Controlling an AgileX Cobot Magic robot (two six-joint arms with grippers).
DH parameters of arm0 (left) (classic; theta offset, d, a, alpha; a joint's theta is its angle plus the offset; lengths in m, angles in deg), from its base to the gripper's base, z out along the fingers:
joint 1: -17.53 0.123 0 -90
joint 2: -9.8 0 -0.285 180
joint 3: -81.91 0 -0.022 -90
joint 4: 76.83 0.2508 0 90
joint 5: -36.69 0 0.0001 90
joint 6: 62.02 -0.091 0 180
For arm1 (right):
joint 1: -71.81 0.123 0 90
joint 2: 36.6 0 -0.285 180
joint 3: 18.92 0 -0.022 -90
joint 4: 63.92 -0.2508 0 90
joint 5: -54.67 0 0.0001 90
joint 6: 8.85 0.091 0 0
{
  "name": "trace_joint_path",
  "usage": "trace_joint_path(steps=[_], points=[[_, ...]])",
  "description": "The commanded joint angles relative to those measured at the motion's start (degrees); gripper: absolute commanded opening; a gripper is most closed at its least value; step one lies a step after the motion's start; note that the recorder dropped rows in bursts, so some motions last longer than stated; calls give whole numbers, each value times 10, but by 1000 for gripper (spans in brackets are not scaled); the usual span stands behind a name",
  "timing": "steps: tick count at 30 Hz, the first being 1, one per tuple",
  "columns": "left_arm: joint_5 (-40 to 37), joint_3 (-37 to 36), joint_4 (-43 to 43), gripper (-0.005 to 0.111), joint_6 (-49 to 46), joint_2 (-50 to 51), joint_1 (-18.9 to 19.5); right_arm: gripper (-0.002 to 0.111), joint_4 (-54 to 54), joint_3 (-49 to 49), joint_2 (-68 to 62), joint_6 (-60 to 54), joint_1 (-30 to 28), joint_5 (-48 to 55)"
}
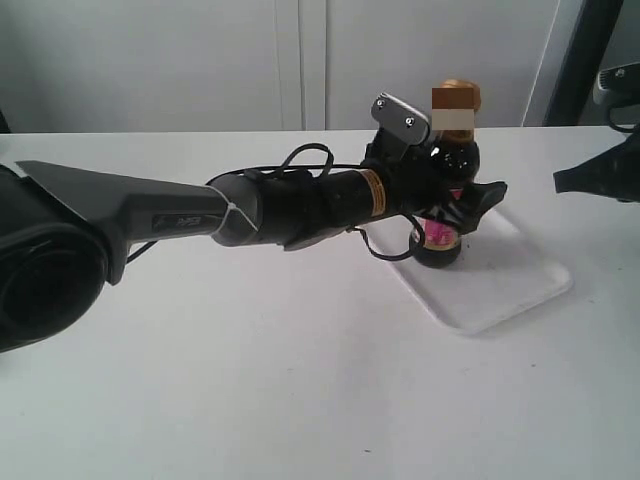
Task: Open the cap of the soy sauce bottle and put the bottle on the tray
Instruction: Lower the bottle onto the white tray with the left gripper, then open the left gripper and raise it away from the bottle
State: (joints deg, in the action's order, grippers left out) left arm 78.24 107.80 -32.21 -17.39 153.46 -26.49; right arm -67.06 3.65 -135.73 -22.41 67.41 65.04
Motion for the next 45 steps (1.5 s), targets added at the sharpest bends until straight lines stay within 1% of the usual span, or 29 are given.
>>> trace_joint_path(steps=[1,3,6,11,17,30,38,40,41,43,44,45], points=[[-15,3,25,105,9,-24,-1,0,0,-1,-2,3,-3,-12],[-26,3,41,105,14,-37,-1,0,0,-1,-2,3,-3,-12],[-27,3,64,105,46,-55,-1,0,0,-1,-2,3,-3,-12],[-27,3,77,105,62,-76,-1,0,0,-1,-2,3,-3,-12],[-27,3,131,105,108,-99,-1,0,-6,-1,-2,3,-3,-11],[-40,3,153,105,113,-158,0,0,-27,-1,-2,3,-2,-12],[-39,3,176,105,154,-176,0,0,-28,-1,-2,3,-1,-11],[-43,3,208,105,185,-186,0,0,-28,-1,-2,3,1,-11],[-43,3,221,104,195,-191,0,0,-28,-1,-2,3,4,-12],[-52,3,264,95,228,-206,0,0,-28,-1,-2,3,4,-13],[-57,3,296,82,261,-218,0,0,-28,-1,-2,3,4,-13],[-57,3,310,74,277,-225,0,0,-28,-1,-2,3,4,-13]])
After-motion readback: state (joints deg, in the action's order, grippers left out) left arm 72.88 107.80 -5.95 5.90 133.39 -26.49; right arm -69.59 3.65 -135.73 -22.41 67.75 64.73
